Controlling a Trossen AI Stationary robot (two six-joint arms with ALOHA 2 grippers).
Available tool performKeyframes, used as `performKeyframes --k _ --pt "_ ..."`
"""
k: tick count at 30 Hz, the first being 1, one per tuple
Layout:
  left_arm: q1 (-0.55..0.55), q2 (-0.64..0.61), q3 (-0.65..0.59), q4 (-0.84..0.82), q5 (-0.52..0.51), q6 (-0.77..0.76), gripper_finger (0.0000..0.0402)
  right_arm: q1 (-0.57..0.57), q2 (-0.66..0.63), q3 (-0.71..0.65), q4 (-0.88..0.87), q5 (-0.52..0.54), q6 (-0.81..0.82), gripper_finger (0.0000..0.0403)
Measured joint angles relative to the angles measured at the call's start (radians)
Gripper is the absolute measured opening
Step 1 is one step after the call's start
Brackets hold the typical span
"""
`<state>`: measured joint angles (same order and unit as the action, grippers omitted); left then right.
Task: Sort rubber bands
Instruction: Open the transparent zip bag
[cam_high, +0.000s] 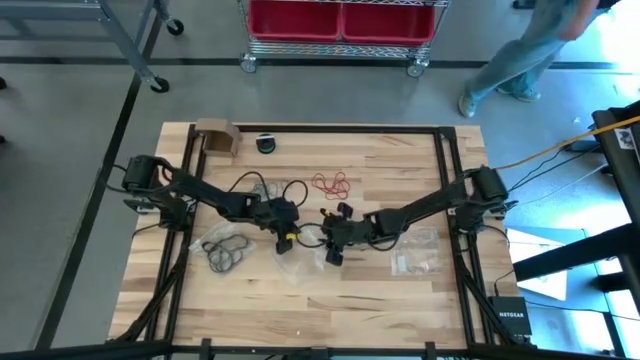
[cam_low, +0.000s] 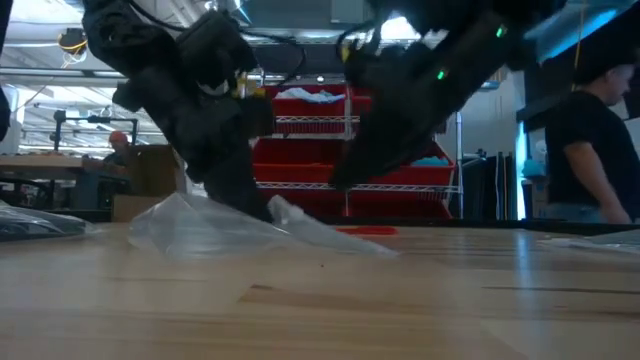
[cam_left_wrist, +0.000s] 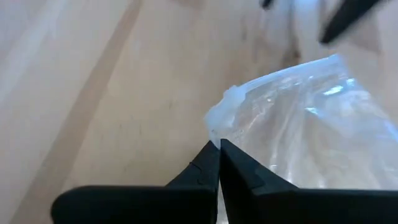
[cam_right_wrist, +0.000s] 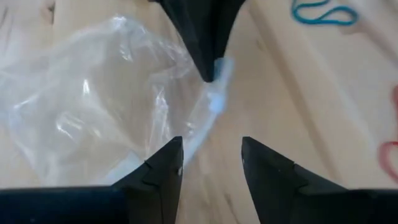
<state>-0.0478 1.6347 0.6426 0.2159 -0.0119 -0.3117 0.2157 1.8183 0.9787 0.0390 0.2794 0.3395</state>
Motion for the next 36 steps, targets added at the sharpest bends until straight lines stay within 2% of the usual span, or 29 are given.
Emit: performKeyframes --k 9,14,17,23,29,36 --pt "-0.033 -0.126 0.0 -0.05 -0.024 0.037 0.0 0.0 -0.194 0.001 -0.208 -0.017 -0.036 0.0156" --pt "-0.063 -0.232 0.0 -0.069 -0.038 0.139 0.0 0.0 -0.228 0.001 -0.269 -0.022 -0.031 0.0156" --pt "-0.087 -0.294 0.0 -0.092 -0.04 0.224 0.0 0.0 -0.228 0.001 -0.241 -0.032 -0.025 0.0156" --pt "-0.128 -0.366 0.0 -0.111 -0.103 0.349 0.0 0.0 -0.203 0.002 -0.065 -0.062 -0.057 0.0156" --pt "-0.143 -0.375 0.0 -0.103 -0.116 0.425 0.0 -0.001 -0.169 0.001 0.02 0.016 -0.083 0.0156" --pt "-0.142 -0.376 0.0 -0.102 -0.123 0.443 0.0 0.0 -0.128 0.002 0.039 -0.051 -0.074 0.0156"
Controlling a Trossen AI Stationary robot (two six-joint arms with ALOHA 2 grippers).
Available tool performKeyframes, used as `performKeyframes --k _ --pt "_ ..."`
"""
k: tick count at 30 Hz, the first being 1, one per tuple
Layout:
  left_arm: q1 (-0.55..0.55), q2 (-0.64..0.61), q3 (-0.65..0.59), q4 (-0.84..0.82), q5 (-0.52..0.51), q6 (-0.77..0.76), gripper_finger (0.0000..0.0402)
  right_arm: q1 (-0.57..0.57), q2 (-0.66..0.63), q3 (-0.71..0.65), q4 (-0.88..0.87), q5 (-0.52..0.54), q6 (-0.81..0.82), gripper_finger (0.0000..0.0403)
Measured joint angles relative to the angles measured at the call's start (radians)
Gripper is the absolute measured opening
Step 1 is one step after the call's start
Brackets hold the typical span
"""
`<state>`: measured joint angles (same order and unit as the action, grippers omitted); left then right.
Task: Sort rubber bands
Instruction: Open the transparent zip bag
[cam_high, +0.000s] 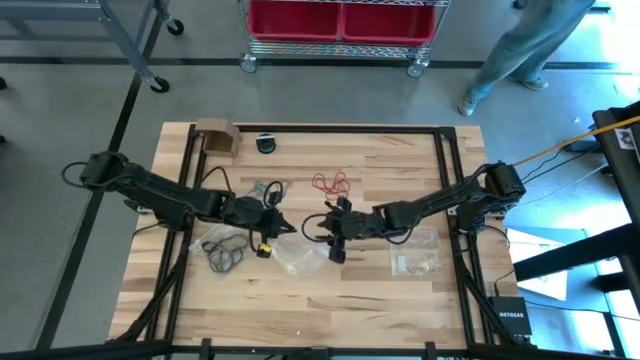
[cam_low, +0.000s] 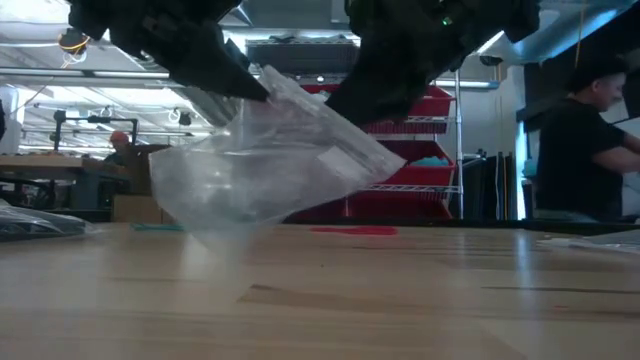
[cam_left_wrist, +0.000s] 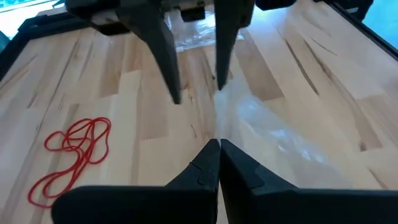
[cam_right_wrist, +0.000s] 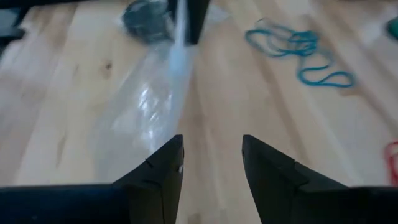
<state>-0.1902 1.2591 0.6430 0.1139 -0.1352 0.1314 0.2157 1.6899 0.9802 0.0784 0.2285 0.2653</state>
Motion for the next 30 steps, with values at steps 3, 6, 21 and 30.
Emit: performKeyframes --k 3,6,21,30 --pt "0.001 0.0 0.0 -0.007 0.0 -0.001 0.0 0.0 -0.003 0.0 0.005 -0.057 0.003 0.0156" --pt "0.002 0.0 0.0 -0.008 0.0 0.0 0.0 0.0 -0.014 -0.001 -0.001 -0.065 0.004 0.0156" --pt "0.002 0.0 0.0 0.001 0.0 -0.011 0.0 0.0 -0.025 0.001 -0.005 -0.037 0.014 0.0156" --pt "0.002 0.0 0.0 0.003 0.0 -0.019 0.0 0.0 0.037 0.001 0.0 -0.028 0.014 0.0156"
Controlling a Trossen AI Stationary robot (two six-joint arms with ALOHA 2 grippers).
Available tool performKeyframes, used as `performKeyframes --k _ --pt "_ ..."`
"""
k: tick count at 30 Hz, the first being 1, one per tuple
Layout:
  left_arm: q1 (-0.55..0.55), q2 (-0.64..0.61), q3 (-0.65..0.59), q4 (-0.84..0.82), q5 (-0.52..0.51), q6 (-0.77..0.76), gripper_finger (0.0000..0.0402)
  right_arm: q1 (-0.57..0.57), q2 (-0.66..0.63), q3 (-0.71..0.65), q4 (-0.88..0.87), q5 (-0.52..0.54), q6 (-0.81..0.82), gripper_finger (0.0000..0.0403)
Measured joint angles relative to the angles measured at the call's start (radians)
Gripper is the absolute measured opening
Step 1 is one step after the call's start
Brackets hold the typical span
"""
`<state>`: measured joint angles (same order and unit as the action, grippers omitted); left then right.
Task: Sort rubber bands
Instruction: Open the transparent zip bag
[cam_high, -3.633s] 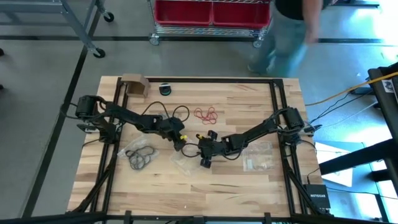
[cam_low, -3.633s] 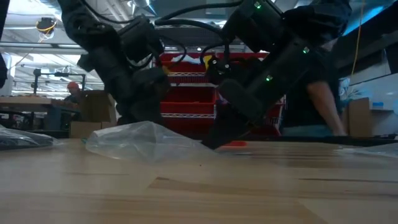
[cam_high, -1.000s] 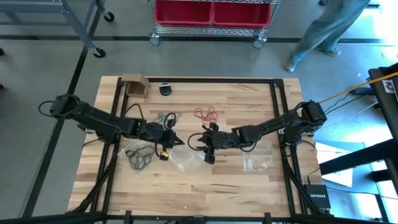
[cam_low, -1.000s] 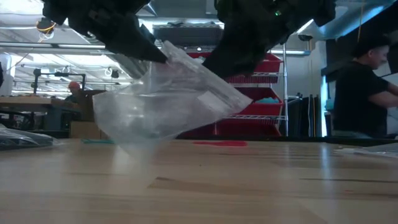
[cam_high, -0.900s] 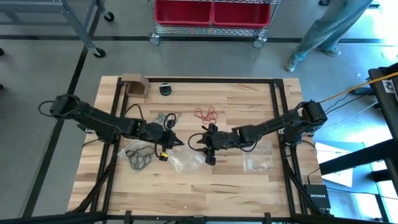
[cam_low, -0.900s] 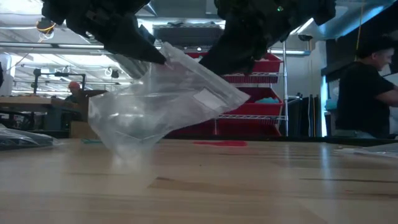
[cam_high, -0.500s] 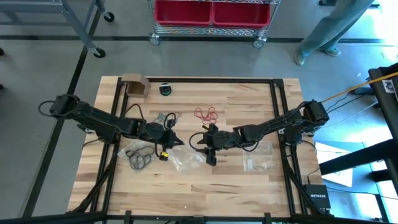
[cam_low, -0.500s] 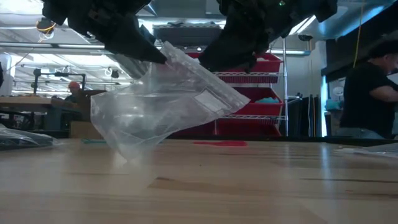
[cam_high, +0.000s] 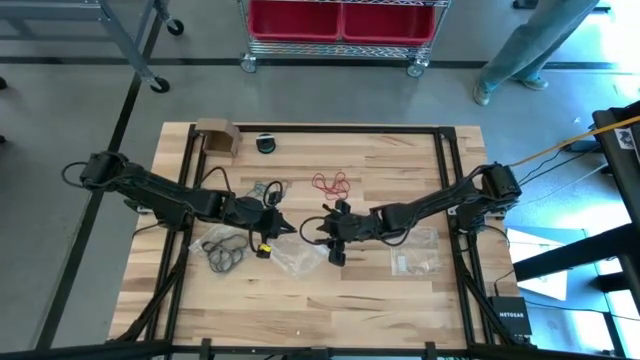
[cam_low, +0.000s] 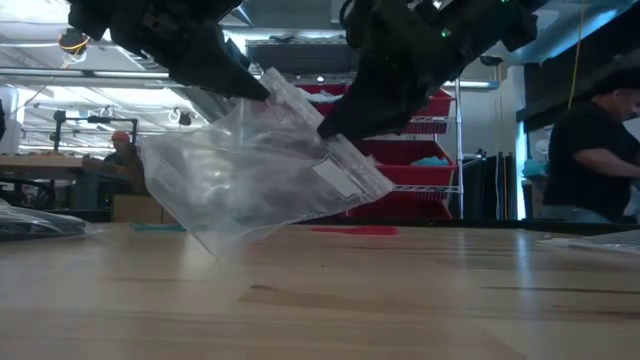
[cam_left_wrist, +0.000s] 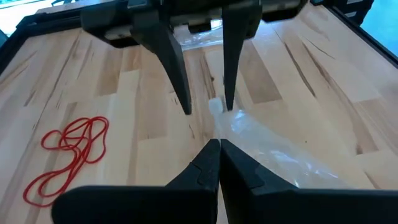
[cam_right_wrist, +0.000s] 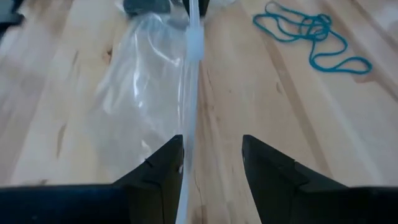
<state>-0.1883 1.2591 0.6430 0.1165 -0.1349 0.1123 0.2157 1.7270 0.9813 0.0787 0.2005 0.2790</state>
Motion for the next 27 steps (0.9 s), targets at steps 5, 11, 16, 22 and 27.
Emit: performKeyframes --k 5,11,16,22,27 --pt "0.0 0.0 0.0 0.0 0.0 -0.002 0.0 0.0 0.008 0.0 0.011 -0.03 0.004 0.0156" --pt "0.0 0.0 0.0 0.004 -0.024 -0.001 0.0 0.0 0.004 0.0 0.007 -0.142 0.004 0.0154" --pt "0.0 0.001 0.0 0.061 -0.031 -0.002 0.0 0.0 0.009 0.0 0.03 -0.051 0.006 0.0108" --pt "0.001 0.001 0.0 0.083 -0.036 -0.1 0.0 0.0 0.009 0.0 0.015 0.035 -0.058 0.0011" --pt "0.022 -0.01 0.056 -0.066 -0.05 -0.22 0.002 0.0 0.009 0.0 -0.002 0.103 -0.167 0.0013"
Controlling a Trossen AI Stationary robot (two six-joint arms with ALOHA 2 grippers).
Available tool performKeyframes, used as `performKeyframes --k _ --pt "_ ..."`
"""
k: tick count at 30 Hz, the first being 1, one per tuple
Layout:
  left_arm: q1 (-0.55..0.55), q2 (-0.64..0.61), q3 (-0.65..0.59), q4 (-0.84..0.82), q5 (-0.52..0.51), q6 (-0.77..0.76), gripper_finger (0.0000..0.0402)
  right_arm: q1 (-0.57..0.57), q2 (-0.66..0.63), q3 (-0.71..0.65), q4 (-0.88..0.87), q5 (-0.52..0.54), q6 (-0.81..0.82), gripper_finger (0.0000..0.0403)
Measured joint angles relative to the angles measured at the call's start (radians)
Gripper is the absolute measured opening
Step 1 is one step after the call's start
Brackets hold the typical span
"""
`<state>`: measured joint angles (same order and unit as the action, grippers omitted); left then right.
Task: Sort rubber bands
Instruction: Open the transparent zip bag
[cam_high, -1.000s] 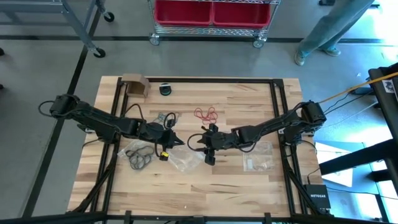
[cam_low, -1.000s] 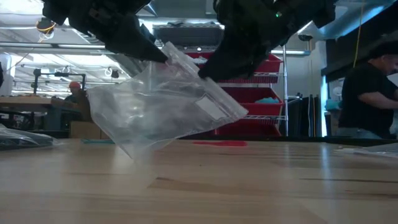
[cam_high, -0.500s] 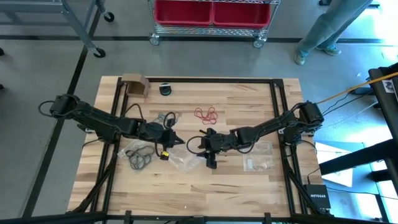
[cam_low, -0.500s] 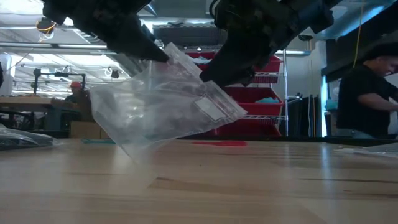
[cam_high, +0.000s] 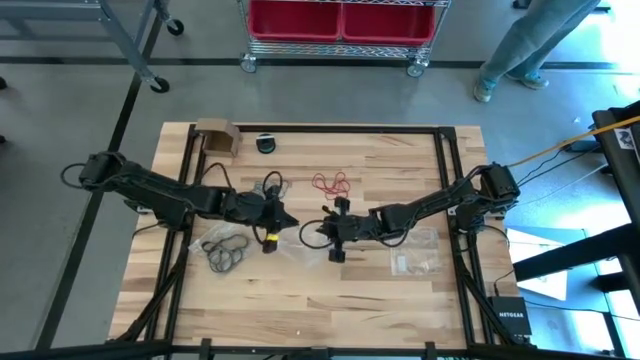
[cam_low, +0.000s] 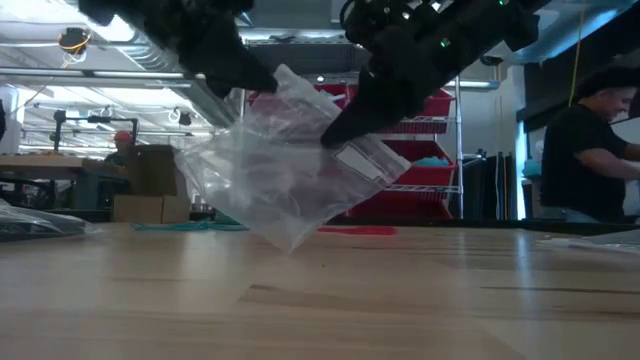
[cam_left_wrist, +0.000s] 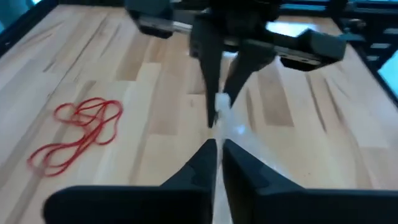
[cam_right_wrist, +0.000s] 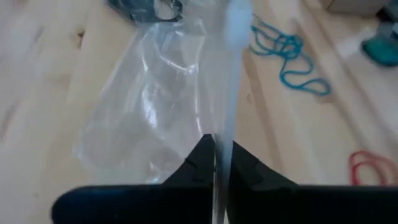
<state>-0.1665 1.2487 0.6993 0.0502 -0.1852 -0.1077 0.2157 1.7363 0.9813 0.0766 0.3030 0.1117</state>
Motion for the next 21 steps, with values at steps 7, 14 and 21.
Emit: performKeyframes --k 7,14,21 --pt "0.02 -0.077 0.117 -0.175 0.0 -0.086 0.0092 0.001 0.0 0.002 0.002 0.093 -0.332 0.0002" --pt "0.047 -0.104 0.141 -0.16 0.001 -0.174 0.014 0.001 0.0 0.072 0.004 0.235 -0.65 0.0001" --pt "0.052 -0.035 0.139 -0.15 0.002 -0.2 0.0154 -0.002 0.0 0.136 0.001 0.297 -0.787 0.0001"
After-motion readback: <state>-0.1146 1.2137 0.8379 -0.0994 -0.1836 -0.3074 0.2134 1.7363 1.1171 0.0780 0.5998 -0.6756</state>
